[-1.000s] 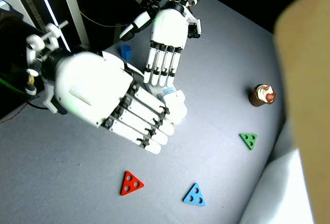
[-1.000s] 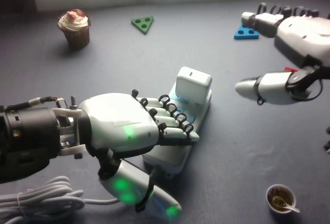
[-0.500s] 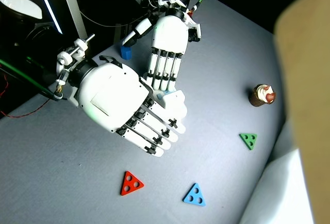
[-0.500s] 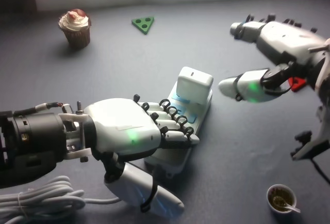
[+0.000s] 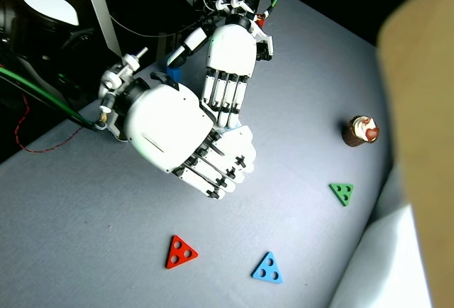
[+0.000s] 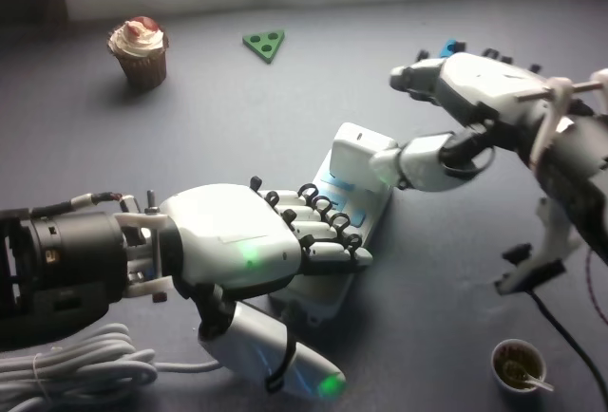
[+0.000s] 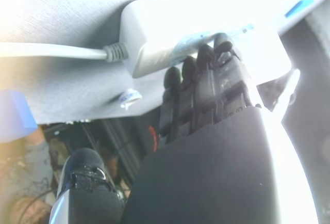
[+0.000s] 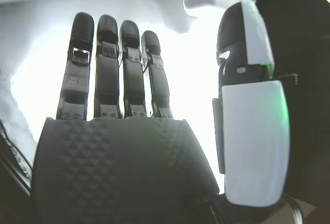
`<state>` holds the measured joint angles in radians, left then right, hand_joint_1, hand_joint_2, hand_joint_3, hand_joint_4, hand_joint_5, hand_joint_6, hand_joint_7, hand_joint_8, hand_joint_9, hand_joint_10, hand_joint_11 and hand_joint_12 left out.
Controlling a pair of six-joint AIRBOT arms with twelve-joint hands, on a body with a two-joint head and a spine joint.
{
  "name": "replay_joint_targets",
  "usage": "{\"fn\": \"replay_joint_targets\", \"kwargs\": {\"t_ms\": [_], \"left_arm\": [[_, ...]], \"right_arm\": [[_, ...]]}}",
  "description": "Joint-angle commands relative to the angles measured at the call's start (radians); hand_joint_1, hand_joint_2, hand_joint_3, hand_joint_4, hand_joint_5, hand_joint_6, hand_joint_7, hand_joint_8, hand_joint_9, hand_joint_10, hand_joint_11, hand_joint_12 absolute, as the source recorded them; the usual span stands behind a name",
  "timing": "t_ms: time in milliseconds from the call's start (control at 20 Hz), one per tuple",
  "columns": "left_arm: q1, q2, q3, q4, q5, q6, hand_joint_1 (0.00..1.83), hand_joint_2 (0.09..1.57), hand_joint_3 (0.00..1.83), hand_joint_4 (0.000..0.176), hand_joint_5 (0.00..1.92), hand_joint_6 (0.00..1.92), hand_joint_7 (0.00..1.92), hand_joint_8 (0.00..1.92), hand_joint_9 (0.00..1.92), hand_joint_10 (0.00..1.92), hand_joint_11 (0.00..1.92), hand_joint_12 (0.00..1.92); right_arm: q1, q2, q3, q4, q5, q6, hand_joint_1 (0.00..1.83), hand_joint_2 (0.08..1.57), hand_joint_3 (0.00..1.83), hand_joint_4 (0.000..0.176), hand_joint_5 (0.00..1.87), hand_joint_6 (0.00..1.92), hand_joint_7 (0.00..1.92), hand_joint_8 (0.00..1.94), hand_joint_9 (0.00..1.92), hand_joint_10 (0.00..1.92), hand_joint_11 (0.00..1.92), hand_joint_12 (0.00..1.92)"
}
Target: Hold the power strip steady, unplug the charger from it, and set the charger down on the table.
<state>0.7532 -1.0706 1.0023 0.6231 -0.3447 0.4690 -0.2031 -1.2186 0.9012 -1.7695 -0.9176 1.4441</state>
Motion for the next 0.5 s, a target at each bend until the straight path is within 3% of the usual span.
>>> {"fn": "replay_joint_targets", "kwargs": {"t_ms": [0,450], "left_arm": [[0.003,-0.014,0.000,-0.010,-0.052,-0.007,0.00,1.04,0.01,0.000,0.18,0.01,0.18,0.00,0.14,0.00,0.11,0.03],[0.015,-0.010,0.005,-0.016,-0.057,-0.011,0.00,1.03,0.00,0.000,0.17,0.00,0.16,0.00,0.13,0.00,0.08,0.02]], "right_arm": [[0.012,0.003,0.007,-0.066,-0.047,0.008,0.95,1.06,0.00,0.000,0.42,0.01,0.46,0.01,0.46,0.01,0.15,0.73],[0.011,-0.099,0.117,-0.036,-0.024,0.008,0.95,1.07,0.00,0.000,0.44,0.00,0.48,0.00,0.46,0.00,0.16,0.76]]}}
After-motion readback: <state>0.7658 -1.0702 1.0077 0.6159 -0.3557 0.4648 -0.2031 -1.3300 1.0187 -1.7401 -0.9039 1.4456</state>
